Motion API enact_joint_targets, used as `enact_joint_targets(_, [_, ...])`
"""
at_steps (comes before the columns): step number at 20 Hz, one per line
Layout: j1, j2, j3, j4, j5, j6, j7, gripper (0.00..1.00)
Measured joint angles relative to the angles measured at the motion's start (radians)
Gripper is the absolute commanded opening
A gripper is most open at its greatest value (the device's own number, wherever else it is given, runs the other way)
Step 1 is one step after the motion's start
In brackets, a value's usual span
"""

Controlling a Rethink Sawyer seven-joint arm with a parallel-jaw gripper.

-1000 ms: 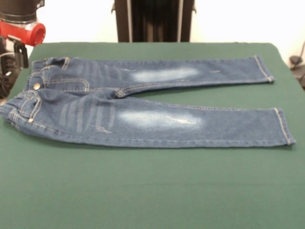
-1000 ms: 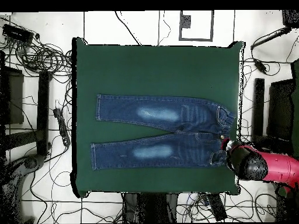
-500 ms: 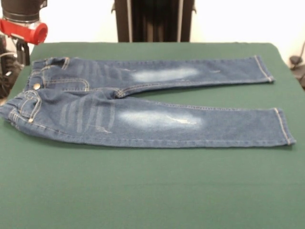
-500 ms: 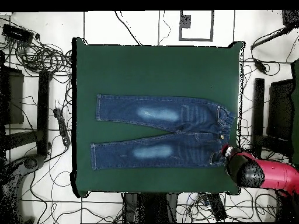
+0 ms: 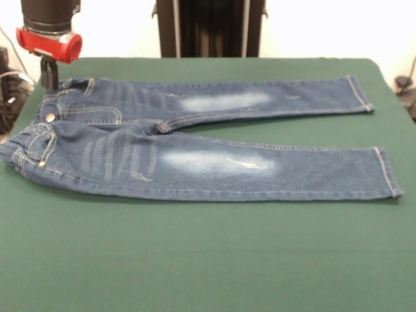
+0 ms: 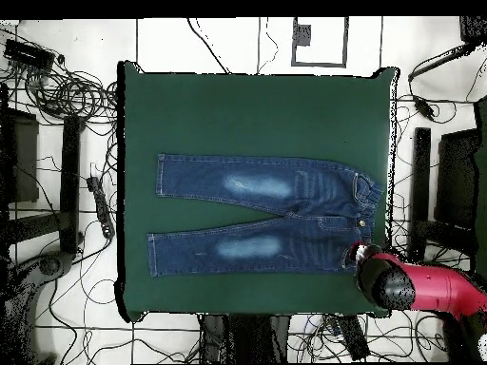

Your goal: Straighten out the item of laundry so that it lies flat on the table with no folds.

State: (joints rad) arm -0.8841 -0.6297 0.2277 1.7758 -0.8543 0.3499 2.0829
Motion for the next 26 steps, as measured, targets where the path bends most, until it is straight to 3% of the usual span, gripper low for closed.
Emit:
enact_joint_targets(14, [0.112,0.022,-0.092,0.036,0.035,-0.072,0.0,0.0])
enact_joint_targets(22, [0.087,0.111,-0.109,0.034,0.043,-0.161,0.0,0.0])
enact_joint_targets(26, [0.072,0.113,-0.109,0.041,0.057,-0.188,0.0,0.0])
